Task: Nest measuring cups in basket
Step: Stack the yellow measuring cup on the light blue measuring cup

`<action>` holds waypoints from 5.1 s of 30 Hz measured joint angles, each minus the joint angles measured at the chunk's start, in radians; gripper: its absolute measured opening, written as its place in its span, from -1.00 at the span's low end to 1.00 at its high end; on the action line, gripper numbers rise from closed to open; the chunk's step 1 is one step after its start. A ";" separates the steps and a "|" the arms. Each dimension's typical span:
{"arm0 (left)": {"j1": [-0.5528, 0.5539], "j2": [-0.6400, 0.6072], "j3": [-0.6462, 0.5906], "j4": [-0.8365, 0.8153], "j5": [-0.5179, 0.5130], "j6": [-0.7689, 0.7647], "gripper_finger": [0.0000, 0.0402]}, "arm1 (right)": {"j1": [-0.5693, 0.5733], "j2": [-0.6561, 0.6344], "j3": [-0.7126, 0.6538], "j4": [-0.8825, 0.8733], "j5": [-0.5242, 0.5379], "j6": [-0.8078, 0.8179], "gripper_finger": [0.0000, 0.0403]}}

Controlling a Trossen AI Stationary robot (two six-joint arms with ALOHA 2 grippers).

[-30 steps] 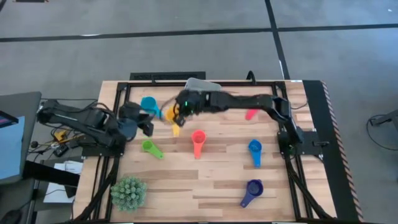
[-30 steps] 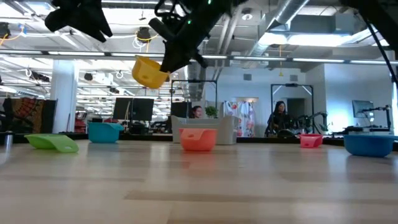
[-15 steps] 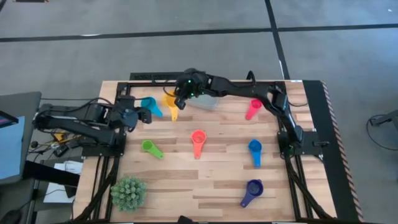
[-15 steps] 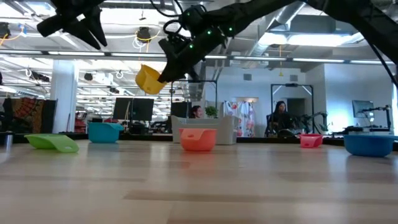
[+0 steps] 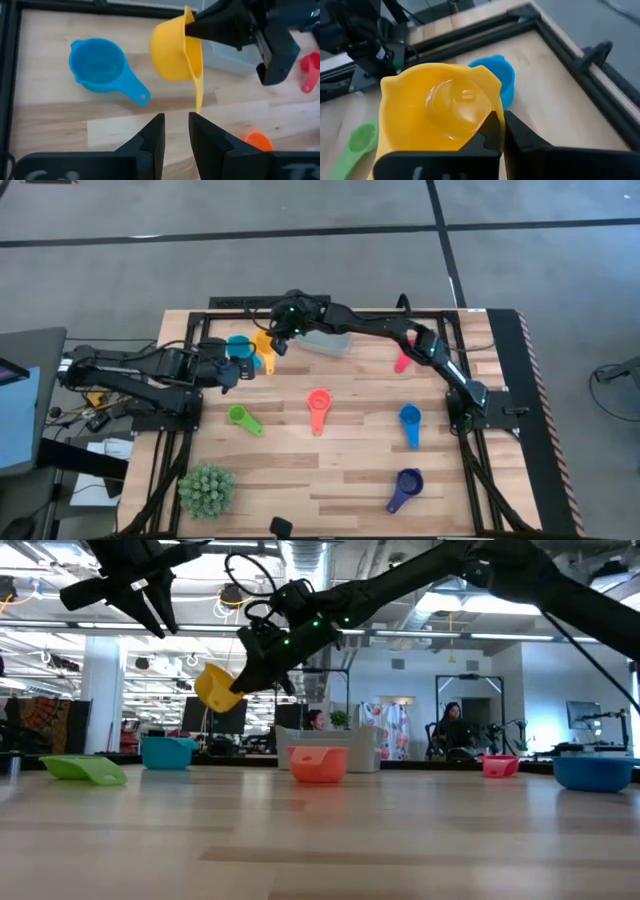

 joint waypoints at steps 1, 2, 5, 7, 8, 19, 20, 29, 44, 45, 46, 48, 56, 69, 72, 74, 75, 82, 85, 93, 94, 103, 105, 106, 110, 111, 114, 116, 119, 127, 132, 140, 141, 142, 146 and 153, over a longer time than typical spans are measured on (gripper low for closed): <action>0.008 0.000 0.000 0.001 0.019 0.001 -0.64 | 0.000 0.018 0.028 0.008 -0.001 0.004 -0.94; 0.014 0.000 0.000 -0.001 0.035 0.003 -0.64 | 0.001 0.035 0.055 0.013 -0.001 0.007 -0.94; 0.031 -0.006 0.001 -0.026 0.065 -0.016 -0.64 | 0.003 0.086 0.135 0.019 -0.002 0.008 -0.95; 0.046 -0.010 0.002 -0.037 0.078 -0.044 -0.64 | 0.003 0.124 0.182 0.039 -0.002 0.017 -0.94; 0.053 -0.013 0.002 -0.038 0.089 -0.049 -0.64 | 0.003 0.136 0.197 0.035 -0.002 0.032 -0.94; 0.091 -0.027 0.003 -0.106 0.038 -0.053 -0.64 | 0.023 0.203 0.206 0.155 0.000 0.113 -0.92; 0.101 -0.023 0.003 -0.102 0.007 -0.053 -0.64 | 0.028 0.203 0.205 0.141 0.004 0.113 -0.91; 0.211 -0.016 0.002 -0.084 0.093 -0.030 -0.64 | 0.042 0.179 0.211 0.075 0.028 0.224 -0.92; 0.438 -0.024 0.002 0.157 0.265 0.388 -0.19 | 0.032 0.131 0.212 -0.008 -0.053 0.426 -0.91; 0.444 -0.020 0.002 0.159 0.258 0.389 -0.15 | 0.032 0.126 0.210 -0.013 -0.058 0.427 -0.91; 0.451 -0.016 0.002 0.156 0.249 0.393 -0.12 | 0.032 0.123 0.210 0.001 -0.060 0.426 -0.91; 0.468 -0.014 0.002 0.152 0.226 0.422 -0.09 | 0.032 0.114 0.212 0.002 -0.071 0.424 -0.91; 0.521 -0.014 0.003 0.158 0.263 0.575 -0.20 | 0.042 0.082 0.211 -0.035 -0.046 0.352 -0.92; 0.531 -0.014 0.002 0.141 0.285 0.601 -0.95 | 0.057 0.059 0.210 -0.057 -0.005 0.289 -0.88; 0.531 -0.014 0.002 0.131 0.284 0.592 -0.98 | 0.059 0.058 0.210 -0.055 -0.007 0.288 -0.88; 0.531 -0.014 0.002 0.127 0.283 0.592 -0.99 | 0.061 0.058 0.210 -0.055 -0.007 0.288 -0.89; 0.532 -0.014 0.002 0.126 0.278 0.592 -0.99 | 0.061 0.058 0.210 -0.052 -0.007 0.288 -0.89; 0.585 -0.014 -0.005 0.081 0.199 0.559 -0.99 | 0.061 0.058 0.213 -0.044 0.059 0.290 -0.73; 0.634 -0.015 -0.033 0.074 0.127 0.515 -1.00 | 0.058 0.055 0.214 -0.065 0.082 0.285 -0.60; 0.681 -0.015 -0.162 0.222 0.169 0.369 -1.00 | 0.039 0.056 0.213 -0.130 0.097 0.283 -0.14; 0.681 -0.016 -0.182 0.236 0.172 0.351 -1.00 | 0.037 0.056 0.213 -0.137 0.099 0.283 -0.09; 0.680 -0.014 -0.348 0.383 0.145 0.232 -0.99 | 0.039 0.057 0.212 -0.175 0.101 0.245 0.13; 0.680 -0.015 -0.373 0.399 0.129 0.218 -0.98 | 0.039 0.058 0.212 -0.182 0.101 0.242 0.13; 0.680 -0.014 -0.385 0.400 0.128 0.211 -0.97 | 0.039 0.058 0.212 -0.185 0.101 0.242 0.12; 0.680 -0.015 -0.398 0.424 0.118 0.211 -0.92 | 0.040 0.058 0.212 -0.193 0.099 0.241 0.11; 0.680 -0.015 -0.402 0.420 0.118 0.210 -0.90 | 0.040 0.058 0.212 -0.194 0.098 0.240 0.10; 0.680 -0.015 -0.410 0.429 0.131 0.209 -0.85 | 0.041 0.059 0.212 -0.194 0.098 0.235 0.10; 0.680 -0.015 -0.411 0.427 0.149 0.208 -0.80 | 0.041 0.059 0.212 -0.194 0.098 0.235 0.11; 0.680 -0.015 -0.411 0.427 0.171 0.208 -0.72 | 0.040 0.059 0.212 -0.202 0.098 0.235 0.13; 0.680 -0.051 -0.410 0.426 0.284 0.268 -0.50 | 0.041 0.052 0.210 -0.355 0.058 0.165 0.08; 0.654 -0.115 -0.410 0.412 0.494 0.358 -0.51 | 0.072 0.050 0.201 -0.464 0.069 0.080 0.01; 0.460 -0.130 -0.410 0.258 0.491 0.257 -0.64 | 0.086 0.076 0.137 -0.261 0.139 0.124 -0.19; 0.440 -0.127 -0.412 0.256 0.471 0.234 -0.65 | 0.085 0.091 0.139 -0.228 0.141 0.141 -0.22; 0.421 -0.124 -0.417 0.261 0.450 0.215 -0.66 | 0.085 0.105 0.142 -0.195 0.142 0.161 -0.26; 0.394 -0.124 -0.460 0.311 0.391 0.149 -0.70 | 0.078 0.136 0.138 -0.178 0.140 0.216 -0.41; 0.429 -0.121 -0.531 0.428 0.372 0.114 -0.76 | 0.071 0.175 0.149 -0.099 0.141 0.258 -0.59</action>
